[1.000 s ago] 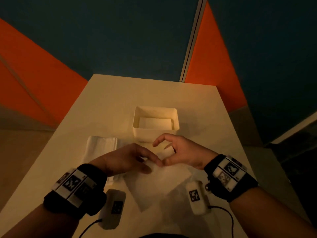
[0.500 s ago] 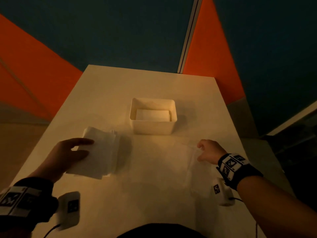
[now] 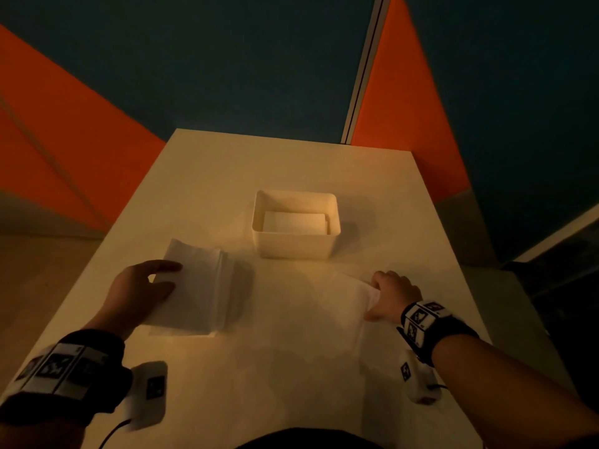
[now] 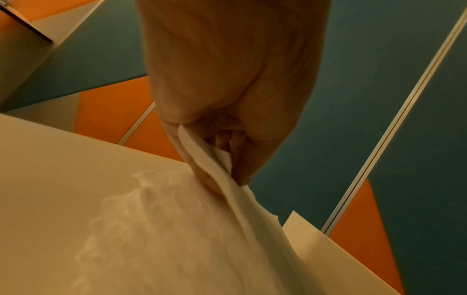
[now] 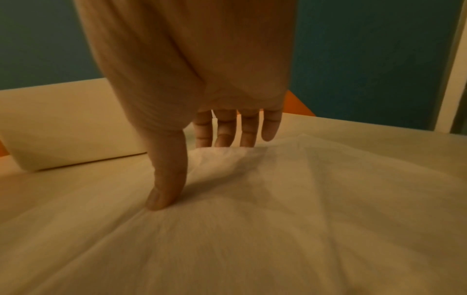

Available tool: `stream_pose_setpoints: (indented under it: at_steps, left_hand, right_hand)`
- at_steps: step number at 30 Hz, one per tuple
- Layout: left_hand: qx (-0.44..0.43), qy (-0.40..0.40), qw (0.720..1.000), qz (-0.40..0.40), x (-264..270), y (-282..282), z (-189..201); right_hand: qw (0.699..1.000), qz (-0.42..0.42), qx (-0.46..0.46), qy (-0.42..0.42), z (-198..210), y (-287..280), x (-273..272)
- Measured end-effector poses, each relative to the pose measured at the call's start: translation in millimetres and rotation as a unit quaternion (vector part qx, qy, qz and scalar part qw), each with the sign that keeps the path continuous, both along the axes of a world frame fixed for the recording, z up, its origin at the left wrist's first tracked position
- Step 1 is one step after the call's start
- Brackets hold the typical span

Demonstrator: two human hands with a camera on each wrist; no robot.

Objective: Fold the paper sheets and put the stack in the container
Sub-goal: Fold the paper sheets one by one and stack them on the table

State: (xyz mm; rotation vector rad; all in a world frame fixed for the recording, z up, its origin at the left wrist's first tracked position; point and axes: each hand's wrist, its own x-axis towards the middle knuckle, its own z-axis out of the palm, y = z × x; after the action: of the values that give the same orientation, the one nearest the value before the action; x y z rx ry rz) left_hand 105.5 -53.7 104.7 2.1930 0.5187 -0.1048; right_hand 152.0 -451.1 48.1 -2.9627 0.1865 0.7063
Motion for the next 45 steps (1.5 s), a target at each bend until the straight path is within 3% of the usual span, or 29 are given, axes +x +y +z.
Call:
stream_pose_setpoints:
  at_steps: [5,9,12,14,17,20,25,27,30,34,39,41,43,45]
  left_hand:
    - [0.098,-0.014,0.995,-0.031,2.1,0.5,-7.4]
    - [0.211,-0.019,0.971,-0.109,1.5,1.8,-10.2]
    - [0.3,0.004,0.947,-0.11,3.6,3.2,-11.8]
    - [0.308,-0.025,0.944,-0.118,5.0,-8.7,-9.0]
    - [0.198,-0.082,0.96,-0.178,7.1,-44.6,1.5]
    - [-0.009,0.025,0.973,-0.227,9.9,-82.6,5.8]
    - [-0.217,0.171,0.931,-0.238,12.3,-123.5,-1.7]
    - [-0.334,0.171,0.906,-0.197,13.8,-129.7,-2.6]
    - [-0.471,0.099,0.87,-0.11,20.3,-129.8,1.3]
    - [-0.507,0.019,0.854,-0.111,25.7,-119.4,7.3]
    - [-0.415,-0.005,0.892,-0.179,25.7,-111.1,21.1]
    - [-0.382,0.0,0.899,-0.213,25.3,-106.1,24.9]
    - [-0.361,0.009,0.901,-0.241,25.0,-101.0,28.6]
    - [-0.383,0.036,0.885,-0.262,25.1,-96.4,32.6]
  right_hand:
    - [1.0,0.001,0.008,0.0,4.0,-0.5,-3.0]
    - [0.991,-0.04,0.121,-0.04,12.1,-6.6,-1.8]
    - [0.978,-0.037,0.201,-0.031,27.6,-11.0,5.1]
    - [0.965,-0.049,0.258,-0.019,40.5,-10.2,8.3]
    - [0.927,-0.085,0.363,-0.027,60.1,-1.0,8.5]
    - [0.856,-0.152,0.494,-0.031,75.1,13.8,2.3]
    - [0.764,-0.17,0.623,-0.013,86.6,38.2,-8.1]
    - [0.729,-0.174,0.662,-0.007,88.6,44.7,-10.9]
    - [0.689,-0.166,0.705,0.001,89.7,48.6,-14.1]
    - [0.669,-0.181,0.721,-0.007,87.6,47.4,-14.8]
    - [0.649,-0.237,0.723,0.03,88.9,43.3,-15.7]
    - [0.662,-0.24,0.709,0.043,89.5,44.2,-15.9]
    - [0.708,-0.199,0.677,0.023,88.1,45.7,-15.7]
    - [0.745,-0.145,0.651,0.011,87.1,46.5,-15.8]
